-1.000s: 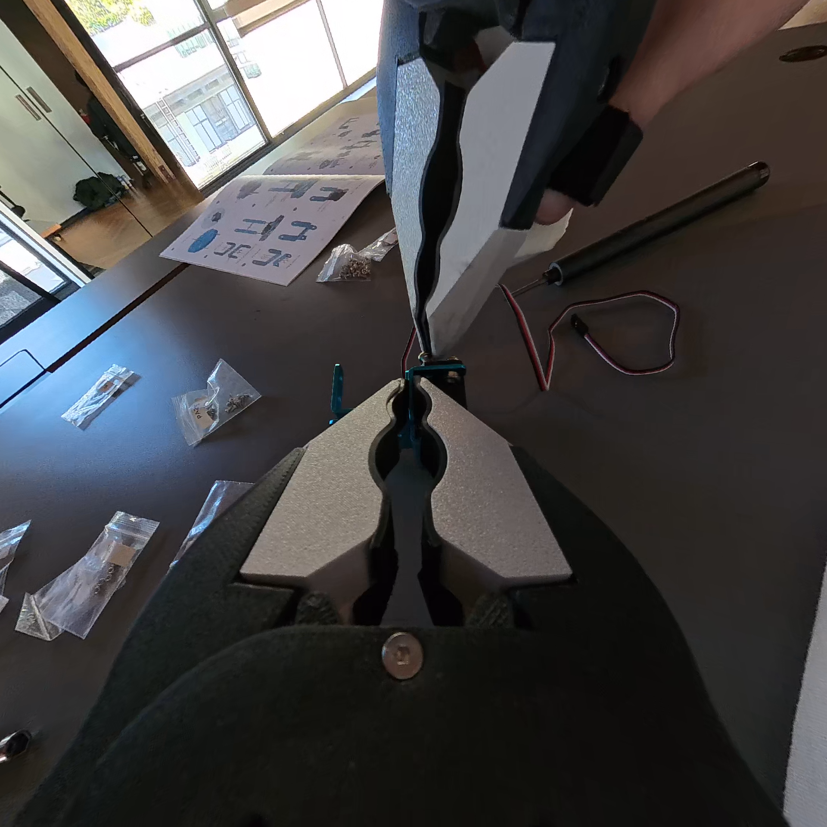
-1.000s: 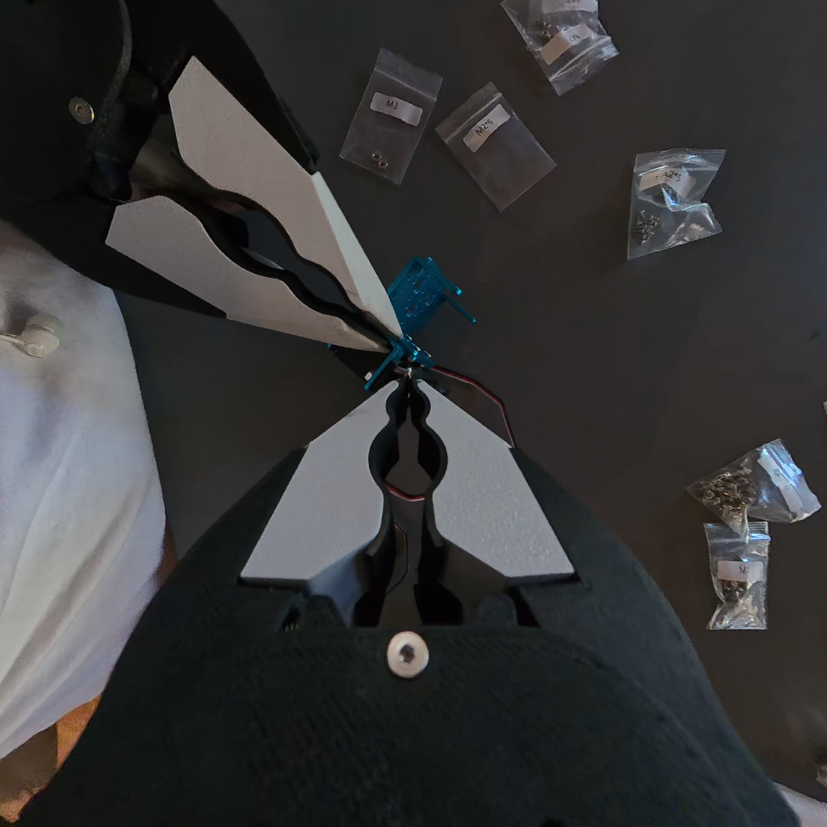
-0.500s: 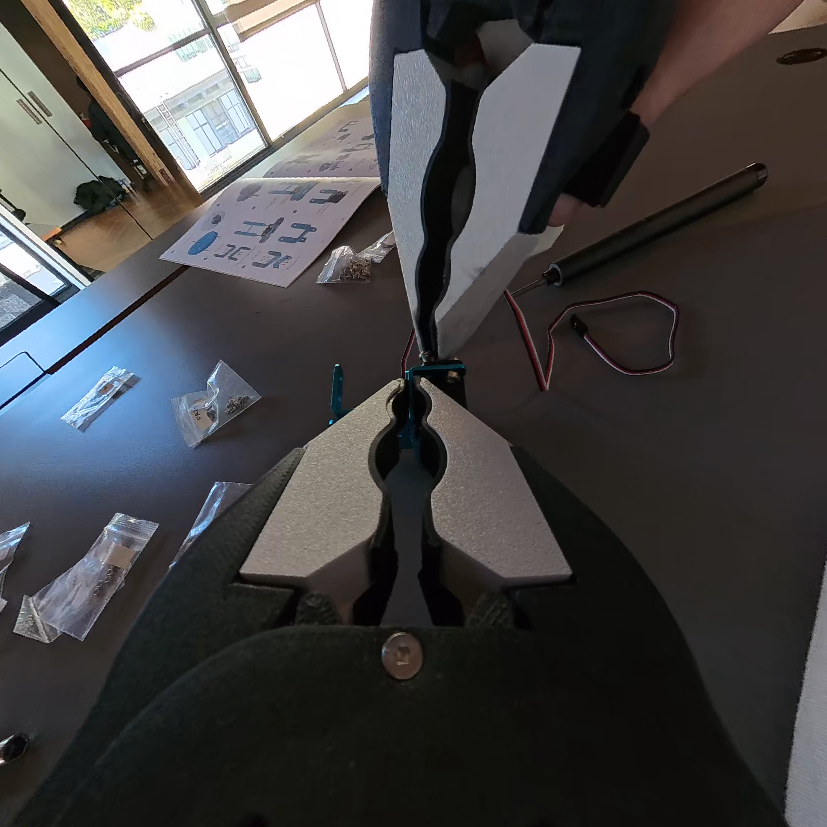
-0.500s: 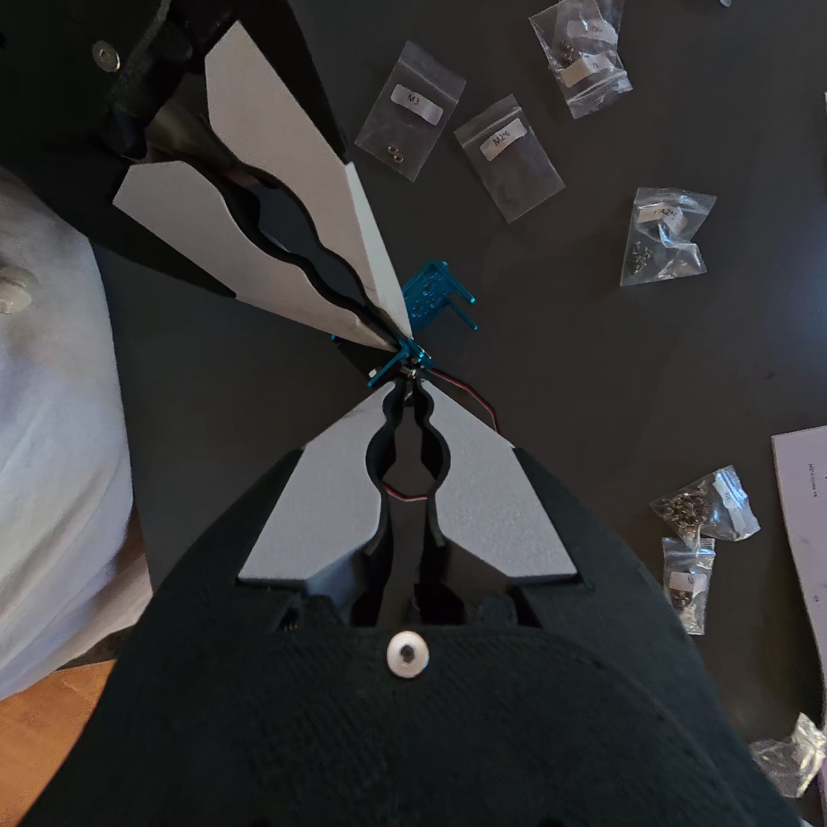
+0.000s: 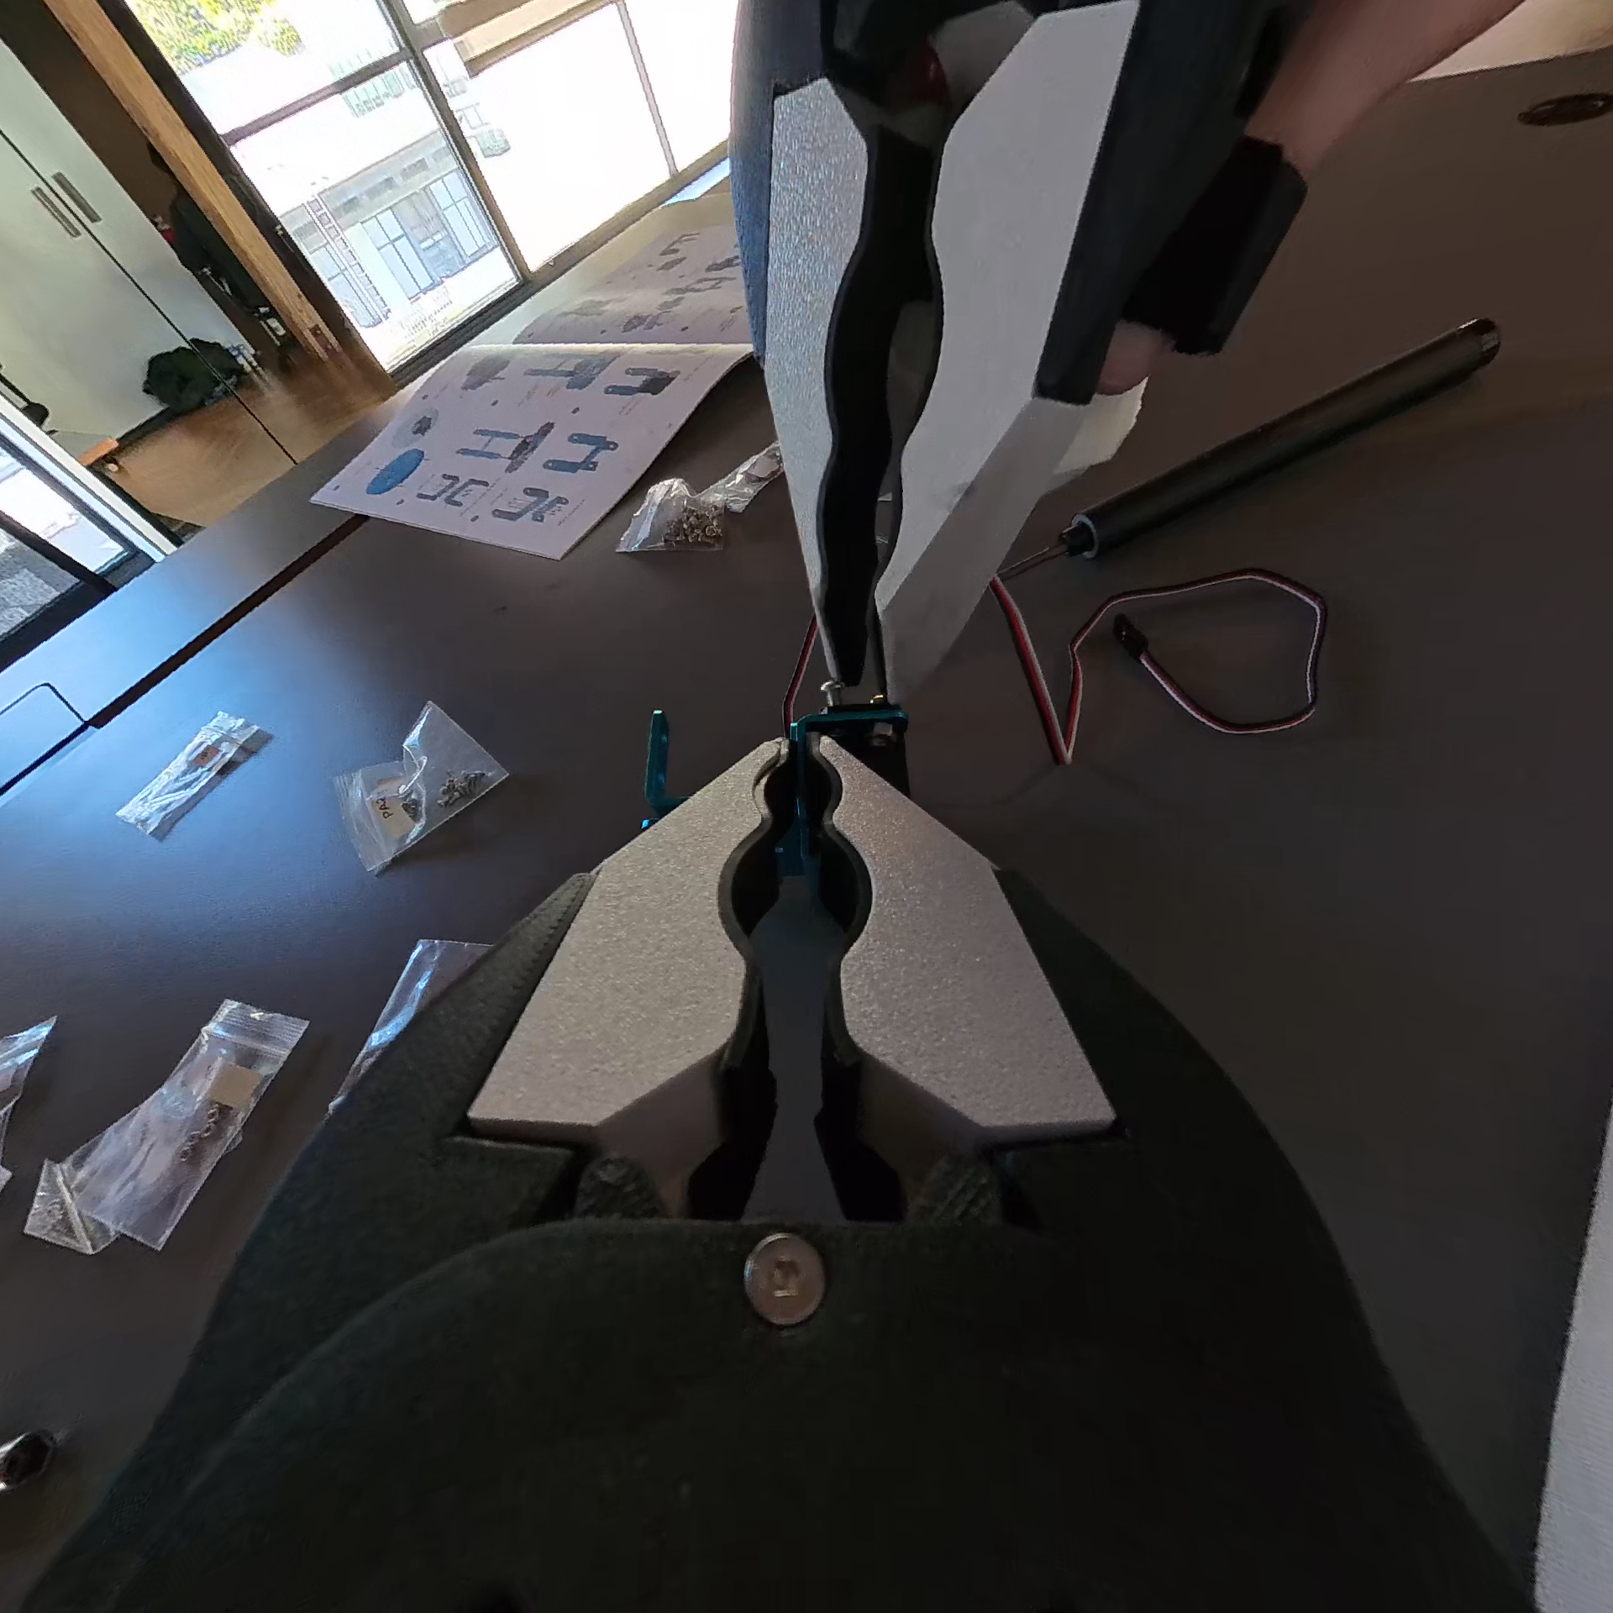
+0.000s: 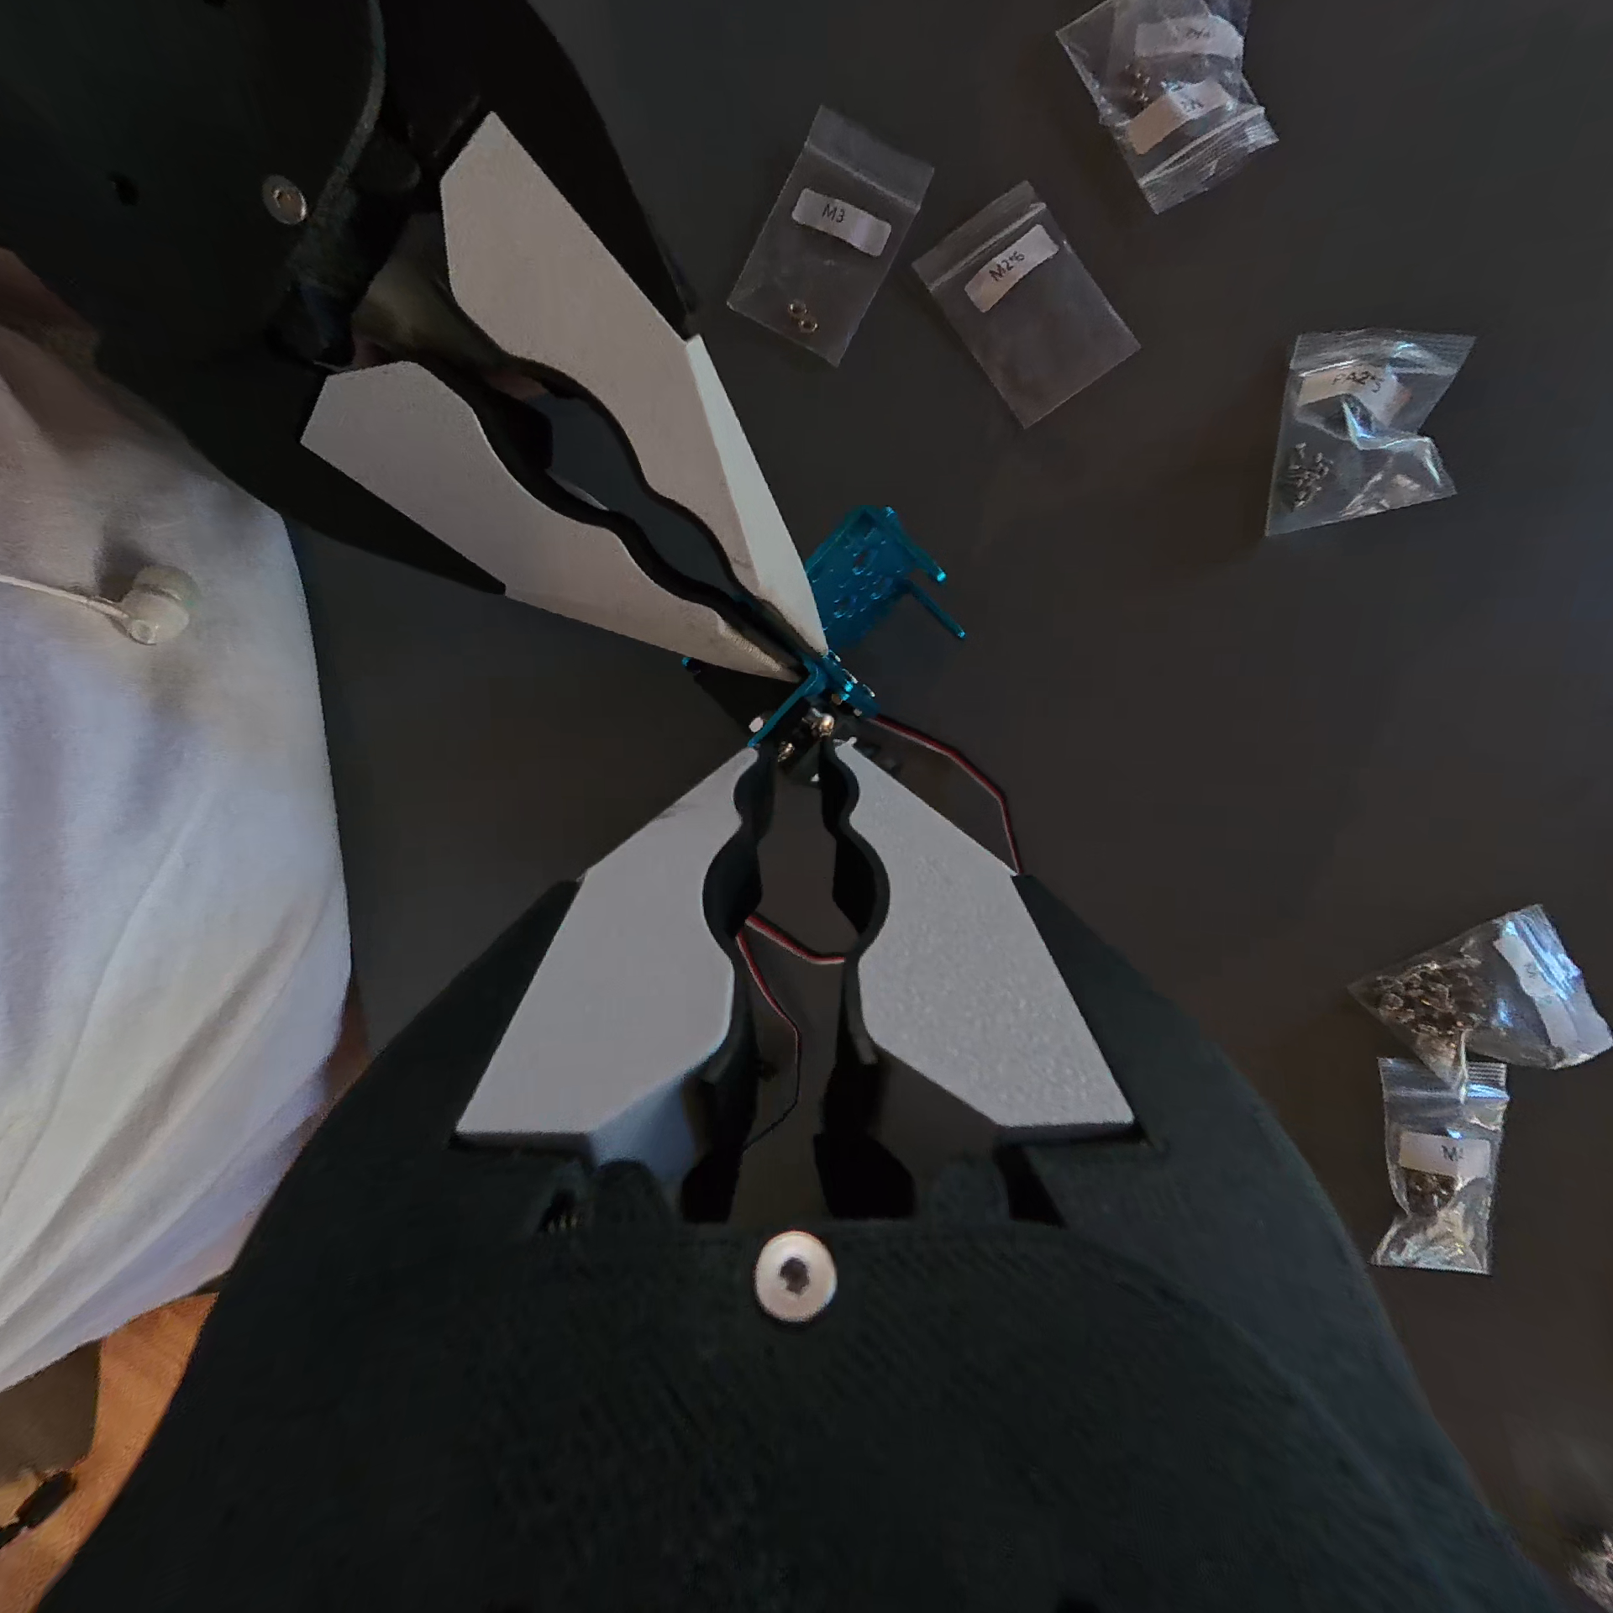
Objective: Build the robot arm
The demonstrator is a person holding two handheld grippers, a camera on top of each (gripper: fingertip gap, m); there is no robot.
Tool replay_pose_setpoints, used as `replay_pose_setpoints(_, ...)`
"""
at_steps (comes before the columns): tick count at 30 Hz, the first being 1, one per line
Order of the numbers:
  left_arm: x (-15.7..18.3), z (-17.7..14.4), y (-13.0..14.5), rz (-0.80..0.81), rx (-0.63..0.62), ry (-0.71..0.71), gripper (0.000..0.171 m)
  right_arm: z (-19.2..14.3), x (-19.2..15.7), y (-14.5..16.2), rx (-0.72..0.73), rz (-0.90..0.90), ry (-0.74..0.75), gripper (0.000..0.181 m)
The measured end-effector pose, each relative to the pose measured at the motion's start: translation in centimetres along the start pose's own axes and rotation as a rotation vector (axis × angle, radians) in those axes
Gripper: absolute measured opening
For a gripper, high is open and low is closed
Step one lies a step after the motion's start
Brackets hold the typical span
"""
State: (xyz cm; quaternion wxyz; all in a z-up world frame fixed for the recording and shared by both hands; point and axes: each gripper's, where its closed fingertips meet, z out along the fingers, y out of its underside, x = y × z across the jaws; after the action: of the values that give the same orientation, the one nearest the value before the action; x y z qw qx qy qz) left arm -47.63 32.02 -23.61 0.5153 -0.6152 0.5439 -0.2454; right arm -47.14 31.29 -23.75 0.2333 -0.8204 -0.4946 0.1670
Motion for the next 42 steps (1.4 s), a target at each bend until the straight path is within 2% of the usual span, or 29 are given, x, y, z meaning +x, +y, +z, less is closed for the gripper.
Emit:
replay_pose_setpoints(17,0.0,0.0,0.0,-0.001,0.005,-0.004,0.002,0.3,-0.3,0.2,-0.035,0.037,-0.059,0.025)
replay_pose_setpoints(26,0.0,0.0,0.0,-0.002,0.008,-0.003,0.002,0.3,-0.4,0.1,-0.018,0.111,-0.052,0.023)
replay_pose_setpoints(33,0.0,0.0,0.0,0.002,0.005,-0.008,0.002,0.5,-1.7,0.3,-0.036,0.184,-0.052,0.042)
replay_pose_setpoints(39,0.0,0.0,0.0,0.002,0.005,-0.009,0.002,0.3,-1.5,-0.6,0.037,0.222,0.021,0.038)
replay_pose_setpoints(42,0.1,0.0,0.0,0.005,0.005,-0.009,0.002,0.6,-1.4,-0.2,0.013,0.213,0.043,0.037)
